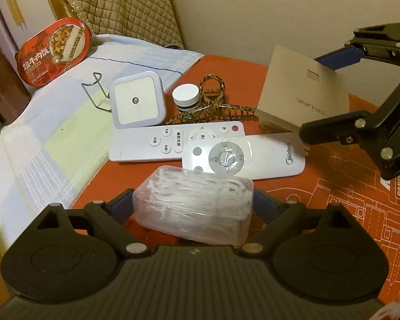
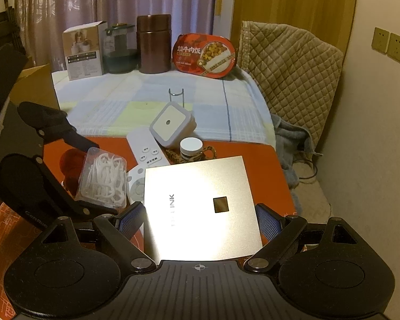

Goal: Organize rigid objects
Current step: 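Carry the floss-pick box and router into the cardboard box and release both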

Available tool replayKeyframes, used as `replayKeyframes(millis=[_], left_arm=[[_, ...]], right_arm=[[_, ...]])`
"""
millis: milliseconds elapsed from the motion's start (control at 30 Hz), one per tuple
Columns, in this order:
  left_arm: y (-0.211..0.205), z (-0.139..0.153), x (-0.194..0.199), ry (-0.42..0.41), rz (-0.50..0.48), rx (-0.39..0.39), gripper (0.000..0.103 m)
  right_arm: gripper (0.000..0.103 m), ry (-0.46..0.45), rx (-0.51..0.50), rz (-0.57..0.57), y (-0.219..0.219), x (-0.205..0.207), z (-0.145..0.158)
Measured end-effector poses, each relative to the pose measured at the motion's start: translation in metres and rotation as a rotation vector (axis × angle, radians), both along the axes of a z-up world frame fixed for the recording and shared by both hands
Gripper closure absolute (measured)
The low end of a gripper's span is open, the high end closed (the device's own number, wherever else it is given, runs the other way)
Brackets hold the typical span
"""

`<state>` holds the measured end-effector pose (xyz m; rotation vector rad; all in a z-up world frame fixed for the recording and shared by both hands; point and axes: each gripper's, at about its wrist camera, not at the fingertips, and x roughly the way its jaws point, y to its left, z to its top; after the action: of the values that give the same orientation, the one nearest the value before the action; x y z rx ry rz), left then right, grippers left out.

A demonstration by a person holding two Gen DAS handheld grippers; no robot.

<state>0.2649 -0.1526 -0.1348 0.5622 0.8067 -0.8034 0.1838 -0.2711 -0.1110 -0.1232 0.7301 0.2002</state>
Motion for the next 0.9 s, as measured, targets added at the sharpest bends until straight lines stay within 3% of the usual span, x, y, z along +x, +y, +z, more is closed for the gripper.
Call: replayKeyframes(millis=[133,433,600,900], left_arm=[[0.000,0.003,-0.008,-0.014,0.044,-0.003,0.014],[0.018,0.031,-0.032,-0.052,0.177,-0.101,0.014],[0.043,0.073,-0.046,-0.087,0.256,-0.164,0.014],[0.127,0.153,-0.079,-0.180,0.425,-0.178,0.014]], right_arm=[[0.017,-0.008,0.010,-0.007,0.000,0.001,0.003],[0.017,-0.032,0.022,-0.022,-0.001,-0.003,0.011],[0.017,-0.045,0.029,-0.013,0.004,-0.007,0.025],[0.017,-0.081,0.098,0.116,0.060,-0.022,0.071]])
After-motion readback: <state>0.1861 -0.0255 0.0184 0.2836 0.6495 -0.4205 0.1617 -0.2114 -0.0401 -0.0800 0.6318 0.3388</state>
